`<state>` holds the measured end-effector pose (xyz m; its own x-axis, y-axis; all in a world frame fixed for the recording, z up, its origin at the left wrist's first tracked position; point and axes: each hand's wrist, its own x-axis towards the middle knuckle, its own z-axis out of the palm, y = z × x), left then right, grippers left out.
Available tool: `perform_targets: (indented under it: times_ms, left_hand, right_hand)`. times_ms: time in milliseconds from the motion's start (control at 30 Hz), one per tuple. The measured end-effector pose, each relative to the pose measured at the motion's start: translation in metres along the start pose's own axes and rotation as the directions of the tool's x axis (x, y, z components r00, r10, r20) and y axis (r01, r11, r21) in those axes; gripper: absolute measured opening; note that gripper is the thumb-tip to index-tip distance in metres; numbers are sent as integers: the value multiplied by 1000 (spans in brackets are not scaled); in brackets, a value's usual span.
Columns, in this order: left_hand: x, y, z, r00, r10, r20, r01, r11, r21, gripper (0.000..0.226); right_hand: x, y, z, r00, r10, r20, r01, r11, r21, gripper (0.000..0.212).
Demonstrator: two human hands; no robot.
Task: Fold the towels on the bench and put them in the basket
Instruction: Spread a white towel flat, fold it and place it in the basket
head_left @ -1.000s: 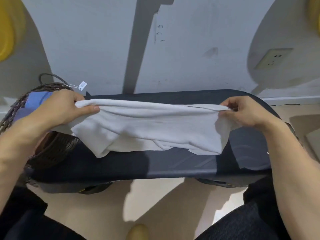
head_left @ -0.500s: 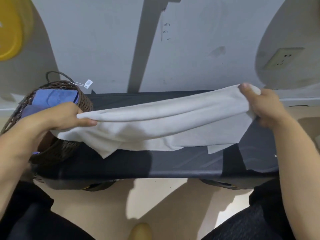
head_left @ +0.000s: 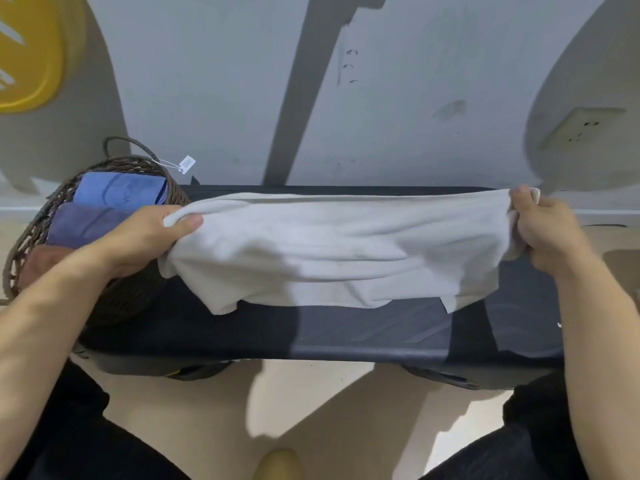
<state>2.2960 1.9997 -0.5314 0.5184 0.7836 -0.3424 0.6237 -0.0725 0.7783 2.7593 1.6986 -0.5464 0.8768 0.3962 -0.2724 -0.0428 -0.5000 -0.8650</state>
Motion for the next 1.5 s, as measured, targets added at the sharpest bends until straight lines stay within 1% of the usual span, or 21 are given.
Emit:
perform_targets:
  times_ms: [67,133,233,267,333,400,433,467,500,567,633,700,800,867,933,1000,1100,1233,1300,1400,1500]
  left_hand:
    - [1,3,-1,997,37,-63,-42,997,-69,34]
    - [-4,15,-4,998,47,-33,-53,981,-187,46]
    - [-10,30,-9,981,-118,151,153,957,-246,58]
    - [-13,32,-8,955,-212,209,244,959,-146,57]
    - [-19,36,1,897,-350,270,275,920,278,51]
    - [-22,45,20,901,-348,260,92,737,669,46]
    - [-23,51,33,931,-269,245,-4,664,747,45]
    - [-24,59,48,964,-137,229,-79,675,734,47]
    - [-27,71,66,976,0,216,-136,777,614,52]
    - [-35,101,107,955,217,204,-258,944,204,74]
    - [-38,129,148,915,334,225,-326,943,-73,79]
    - [-34,150,175,891,372,259,-325,923,-207,61]
    - [-21,164,184,870,391,301,-361,920,-153,35]
    - [-9,162,181,870,407,278,-406,912,-64,34]
    - [0,158,174,892,405,201,-411,912,-14,44]
    - [9,154,164,921,365,135,-356,931,-84,49]
    - [27,146,147,952,301,64,-277,929,-244,37]
    - [49,130,134,971,207,-120,-232,939,-255,53]
    - [60,120,129,956,184,-228,-232,950,-209,54]
    - [75,102,125,936,201,-289,-246,961,-129,44]
    - [94,85,127,918,127,-377,-188,974,-129,30]
  right_hand:
    - [-1,-5,2,1000,0,1,-1,995,98,44]
    - [-4,-13,3,1000,-7,29,1,976,217,37]
    - [-15,-27,3,993,-56,108,17,944,329,27]
    - [-20,-32,5,984,-83,155,24,938,346,25]
    - [-32,-40,11,949,-147,278,42,935,352,23]
    - [-47,-46,22,885,-203,419,51,937,345,21]
    - [-54,-49,30,849,-221,481,51,939,340,20]
    - [-61,-51,37,816,-234,528,54,941,334,19]
    - [-67,-52,45,789,-247,562,63,943,325,18]
    - [-77,-53,59,738,-276,616,99,947,307,16]
    - [-85,-53,69,681,-308,664,121,942,313,19]
    - [-90,-51,75,628,-336,702,66,922,382,24]
    - [-89,-42,79,638,-328,697,-25,896,444,24]
    - [-86,-34,79,665,-308,681,22,919,394,28]
    - [-80,-29,76,645,-282,710,98,952,289,34]
    - [-74,-27,74,584,-224,780,226,968,108,40]
    - [-65,-24,74,549,-120,827,463,868,-180,20]
    - [-46,-24,59,596,87,799,462,776,-429,20]
    - [-33,-21,47,641,110,760,400,797,-453,19]
    - [-18,-16,48,781,55,622,101,972,-212,23]
    - [-15,-12,72,927,22,374,-76,989,130,23]
